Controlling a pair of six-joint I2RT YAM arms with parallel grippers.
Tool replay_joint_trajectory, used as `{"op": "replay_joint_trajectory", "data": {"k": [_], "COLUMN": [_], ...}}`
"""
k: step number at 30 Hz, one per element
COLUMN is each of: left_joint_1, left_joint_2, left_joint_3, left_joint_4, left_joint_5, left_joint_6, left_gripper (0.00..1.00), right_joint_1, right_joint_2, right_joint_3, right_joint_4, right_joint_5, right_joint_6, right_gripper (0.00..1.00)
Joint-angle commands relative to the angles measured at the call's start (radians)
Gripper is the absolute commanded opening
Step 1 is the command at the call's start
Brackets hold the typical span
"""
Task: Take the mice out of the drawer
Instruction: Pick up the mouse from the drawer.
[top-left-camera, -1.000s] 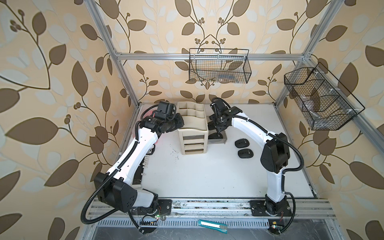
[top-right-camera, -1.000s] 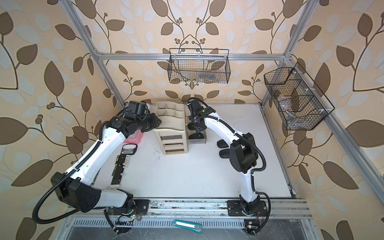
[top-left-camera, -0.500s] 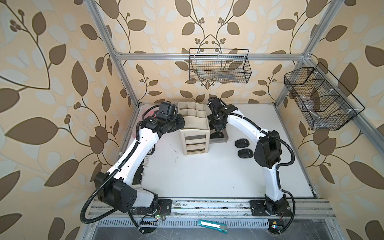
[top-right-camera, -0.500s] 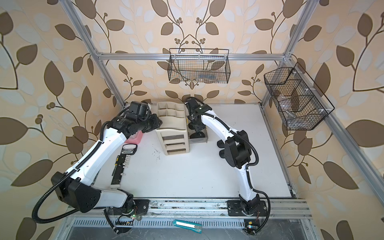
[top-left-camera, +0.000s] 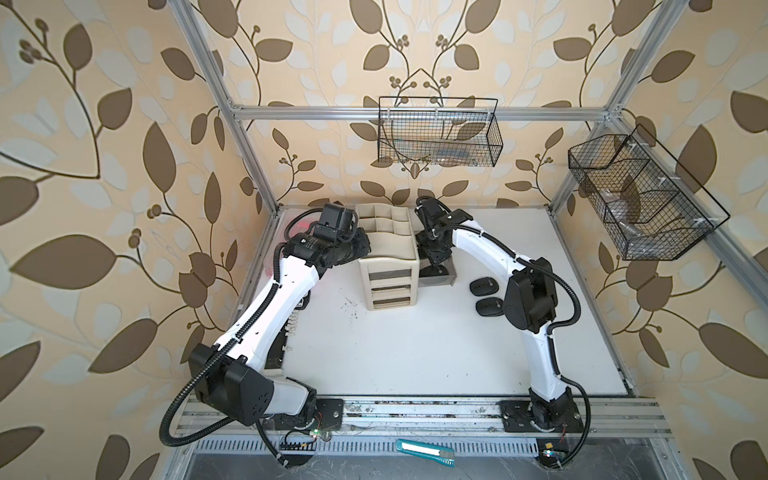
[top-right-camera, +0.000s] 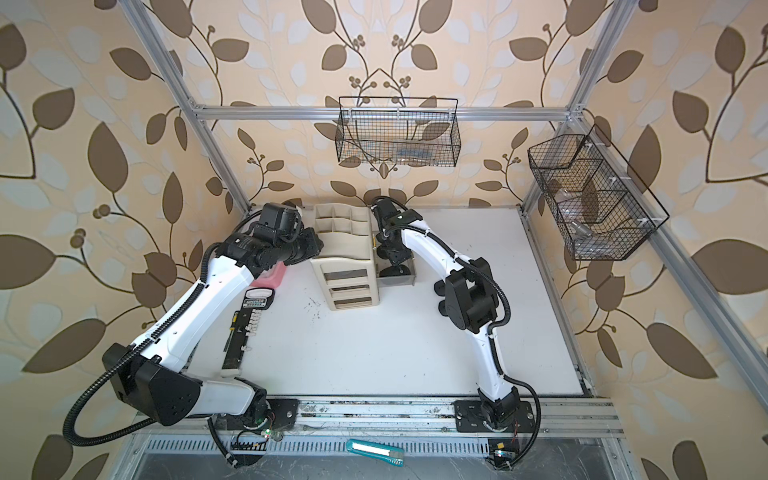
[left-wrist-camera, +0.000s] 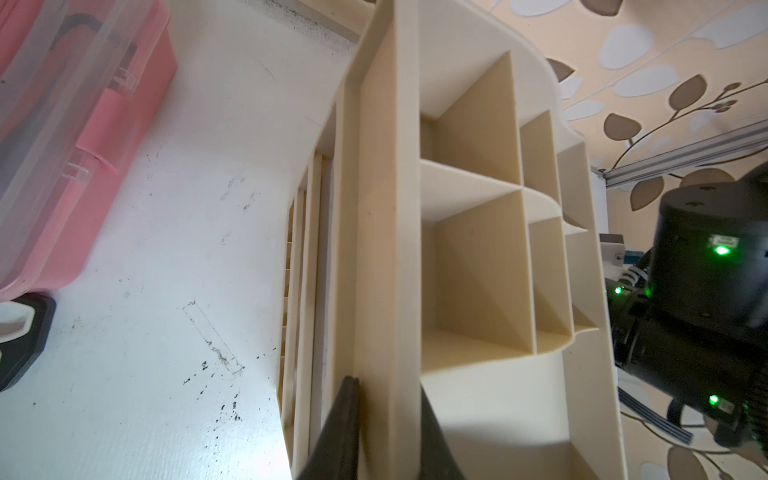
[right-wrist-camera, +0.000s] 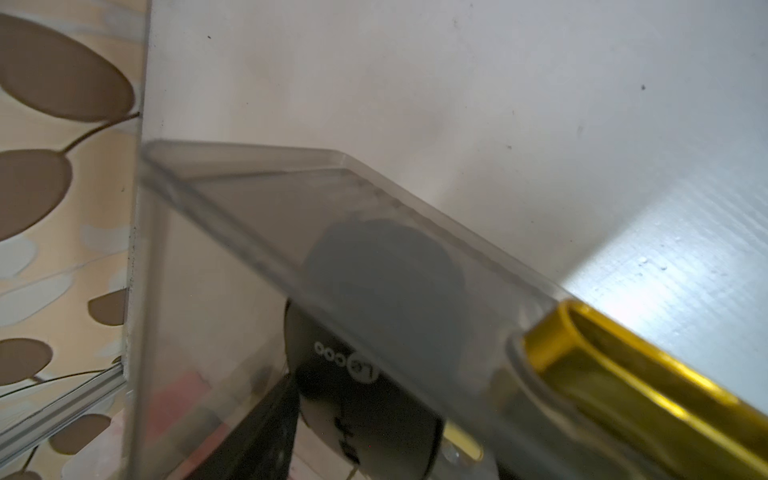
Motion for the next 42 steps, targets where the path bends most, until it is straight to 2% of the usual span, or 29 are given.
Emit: {"op": "replay_joint_trajectory", "data": {"k": [1, 4, 9, 16, 27, 37, 42], "left_joint_1": [0.001, 0.001, 0.001, 0.001, 0.001, 0.000, -0.005], "left_joint_2": [0.007, 0.009, 0.009, 0.019, 0.021, 0.021, 0.019], "left_joint_3": [-0.031, -0.033, -0.033, -0.034, -0.040, -0.039, -0.041], "left_joint_4": [-0.009, -0.006, 0.000, 0.003, 0.005, 0.011, 0.011], "left_joint_5": [0.040, 0.040, 0.046, 0.062, 0.044, 0.048, 0.041], "left_joint_6": [-0.039, -0.040, -0.043, -0.040, -0.041, -0.048, -0.047], "left_gripper": [0.17, 0.17, 0.17, 0.17, 0.16, 0.16, 0.16], "right_joint_1": [-0.007, -0.005, -0.009, -0.009, -0.018, -0.008, -0.011], "right_joint_2": [0.014, -0.024, -0.054, 0.031, 0.055, -0.013, 0.053], "right_joint_3": [0.010, -0.016, -0.083, 0.029, 0.033, -0.085, 0.017], "right_joint_4": [-0.079, -0.096, -0.063, -0.094, -0.142, -0.110, -0.151], "right_joint_5": [0.026, 0.057, 0.058, 0.035, 0.049, 0.067, 0.072], "right_joint_6": [-0.009, -0.016, -0.009, -0.017, -0.036, -0.004, -0.013], "right_gripper": [0.68, 0.64, 0.67, 0.73, 0.72, 0.71, 0.73]}}
